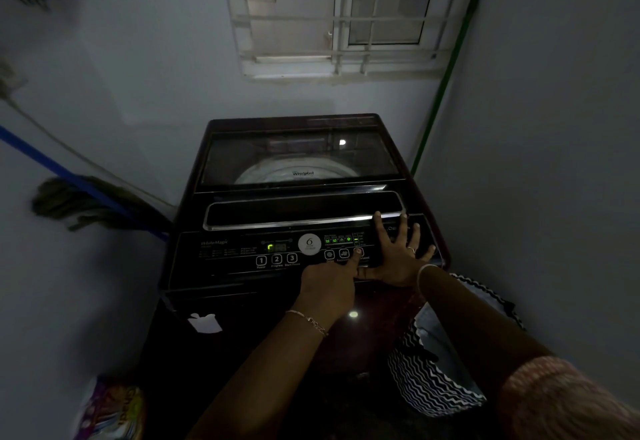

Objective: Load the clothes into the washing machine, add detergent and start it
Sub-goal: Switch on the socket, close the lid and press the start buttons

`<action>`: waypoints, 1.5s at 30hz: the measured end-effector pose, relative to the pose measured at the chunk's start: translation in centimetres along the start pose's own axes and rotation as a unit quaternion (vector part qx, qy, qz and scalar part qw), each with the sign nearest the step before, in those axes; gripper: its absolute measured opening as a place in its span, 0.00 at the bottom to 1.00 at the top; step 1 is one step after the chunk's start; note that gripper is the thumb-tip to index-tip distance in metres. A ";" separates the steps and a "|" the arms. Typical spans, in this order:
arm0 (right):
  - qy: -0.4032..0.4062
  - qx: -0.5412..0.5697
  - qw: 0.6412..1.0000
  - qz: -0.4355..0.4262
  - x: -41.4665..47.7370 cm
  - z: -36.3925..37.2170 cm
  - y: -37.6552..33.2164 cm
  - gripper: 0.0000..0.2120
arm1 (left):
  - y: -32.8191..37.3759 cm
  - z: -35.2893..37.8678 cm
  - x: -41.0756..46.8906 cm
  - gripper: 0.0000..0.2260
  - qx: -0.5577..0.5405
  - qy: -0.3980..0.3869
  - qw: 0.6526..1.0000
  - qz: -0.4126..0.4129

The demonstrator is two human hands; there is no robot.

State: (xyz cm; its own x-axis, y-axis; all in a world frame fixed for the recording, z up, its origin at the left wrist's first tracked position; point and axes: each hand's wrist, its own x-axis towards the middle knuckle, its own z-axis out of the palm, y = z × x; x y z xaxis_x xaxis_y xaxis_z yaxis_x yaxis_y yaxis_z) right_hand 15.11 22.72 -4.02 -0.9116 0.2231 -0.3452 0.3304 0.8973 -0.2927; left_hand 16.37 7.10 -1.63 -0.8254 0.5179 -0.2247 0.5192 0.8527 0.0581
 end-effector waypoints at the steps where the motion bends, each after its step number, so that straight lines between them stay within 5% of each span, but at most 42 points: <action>1: 0.000 -0.001 1.000 0.000 0.0 0.0 0.0 0.59 | 0.0 0.0 0.0 0.32 0.002 0.000 1.000 0.000; 28: -0.001 0.014 1.000 -0.009 0.0 0.1 0.4 0.60 | -0.3 0.6 0.2 0.32 -0.089 0.014 0.996 0.002; 39: -0.003 0.019 1.000 -0.011 -0.1 0.1 0.5 0.61 | -1.2 1.7 -0.4 0.32 -0.118 0.074 0.990 -0.009; 45: -0.001 0.030 1.000 -0.006 -0.4 0.0 0.3 0.61 | -3.0 1.1 -1.2 0.29 -0.170 0.176 0.968 -0.056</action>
State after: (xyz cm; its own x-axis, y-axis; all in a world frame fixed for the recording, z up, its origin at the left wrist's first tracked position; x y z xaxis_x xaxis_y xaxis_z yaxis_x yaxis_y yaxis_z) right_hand 15.62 22.92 -3.94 -0.9151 0.2118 -0.3431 0.3339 0.8750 -0.3505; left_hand 16.06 3.85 -2.58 -0.9275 0.3617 0.0945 0.3693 0.8472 0.3820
